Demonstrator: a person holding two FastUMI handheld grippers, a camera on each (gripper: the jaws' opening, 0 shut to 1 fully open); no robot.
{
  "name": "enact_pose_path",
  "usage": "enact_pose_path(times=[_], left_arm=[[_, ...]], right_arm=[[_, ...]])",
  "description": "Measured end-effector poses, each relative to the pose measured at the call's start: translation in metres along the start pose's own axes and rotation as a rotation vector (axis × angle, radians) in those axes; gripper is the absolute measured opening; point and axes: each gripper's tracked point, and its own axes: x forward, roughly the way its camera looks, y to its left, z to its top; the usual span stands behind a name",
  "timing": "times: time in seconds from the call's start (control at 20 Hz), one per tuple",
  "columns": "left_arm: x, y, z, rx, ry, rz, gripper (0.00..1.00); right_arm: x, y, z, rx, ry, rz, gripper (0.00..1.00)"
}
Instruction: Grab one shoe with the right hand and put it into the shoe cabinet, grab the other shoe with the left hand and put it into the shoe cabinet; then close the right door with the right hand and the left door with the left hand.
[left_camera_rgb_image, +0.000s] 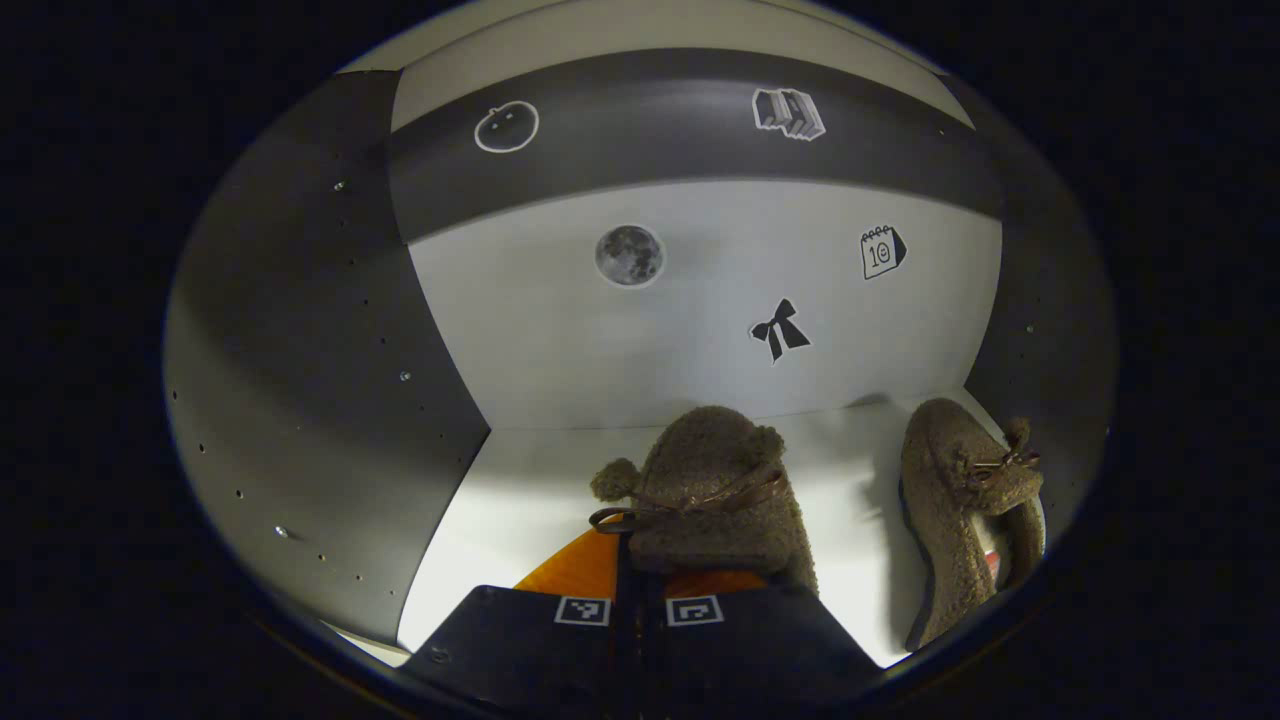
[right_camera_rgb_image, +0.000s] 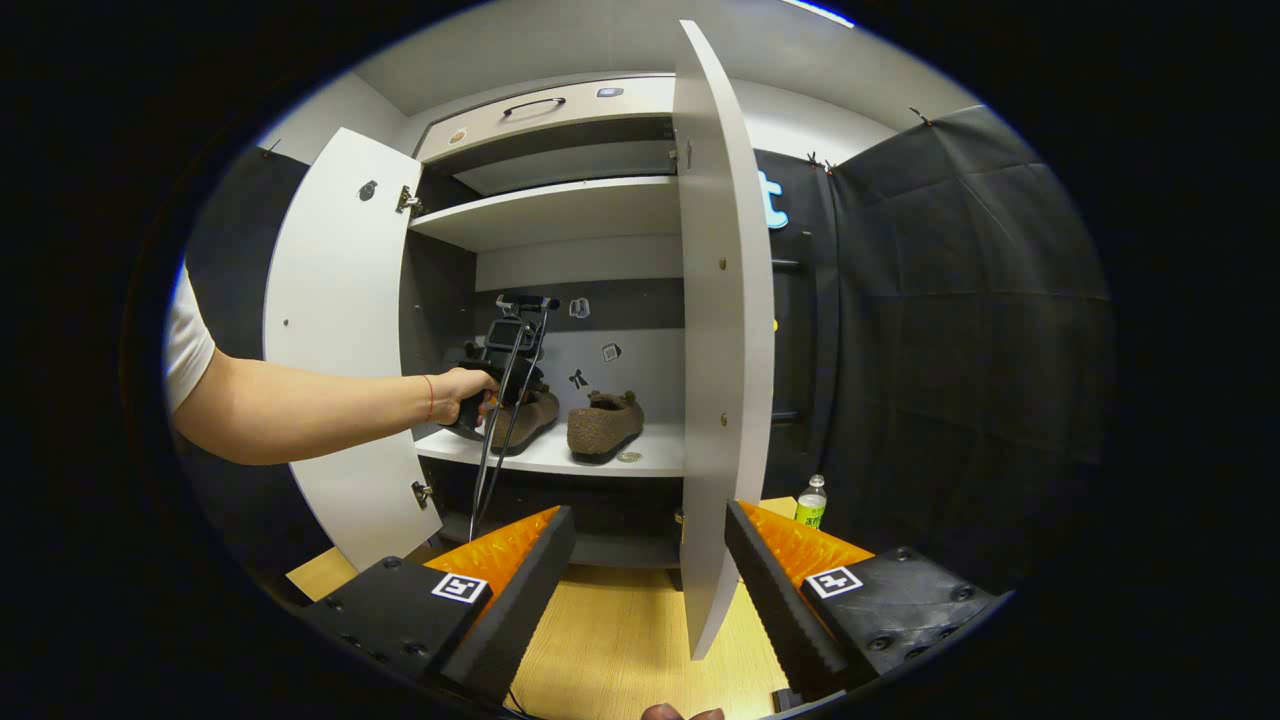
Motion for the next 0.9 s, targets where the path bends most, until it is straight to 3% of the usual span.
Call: enact_pose_path(times=[0.05,0.15,0.2,0.35,0.4,0.55,0.65,0.7,0.9], left_arm=[[0.001,-0.001,-0.001,0.012,0.007,-0.002,0.04],[-0.002,-0.004,-0.001,0.028,0.003,-0.017,0.11],[-0.004,-0.003,0.001,0.027,-0.005,-0.022,0.2],[-0.019,0.004,0.001,0.007,-0.038,-0.026,0.32],[-0.026,0.006,0.002,-0.009,-0.06,-0.033,0.51],[-0.054,0.009,0.007,-0.019,-0.146,-0.072,0.73],[-0.075,0.018,0.014,-0.001,-0.219,-0.067,0.93],[-0.088,0.022,0.018,0.011,-0.255,-0.065,0.97],[-0.147,0.031,0.031,0.001,-0.395,-0.081,0.96]], right_arm=[[-0.001,-0.003,-0.001,0.003,0.003,-0.007,0.99],[-0.001,-0.007,-0.002,0.009,0.007,-0.016,0.99],[-0.001,-0.008,-0.003,0.01,0.008,-0.017,0.99],[-0.002,-0.011,-0.003,0.006,0.011,-0.022,0.99],[-0.003,-0.012,-0.003,0.005,0.012,-0.025,0.99],[-0.008,-0.018,-0.003,0.003,0.019,-0.028,0.99],[-0.011,-0.026,0.0,-0.002,0.017,-0.04,0.99],[-0.011,-0.031,0.003,-0.005,0.013,-0.051,0.99],[-0.012,-0.055,0.017,0.01,0.006,-0.091,0.99]])
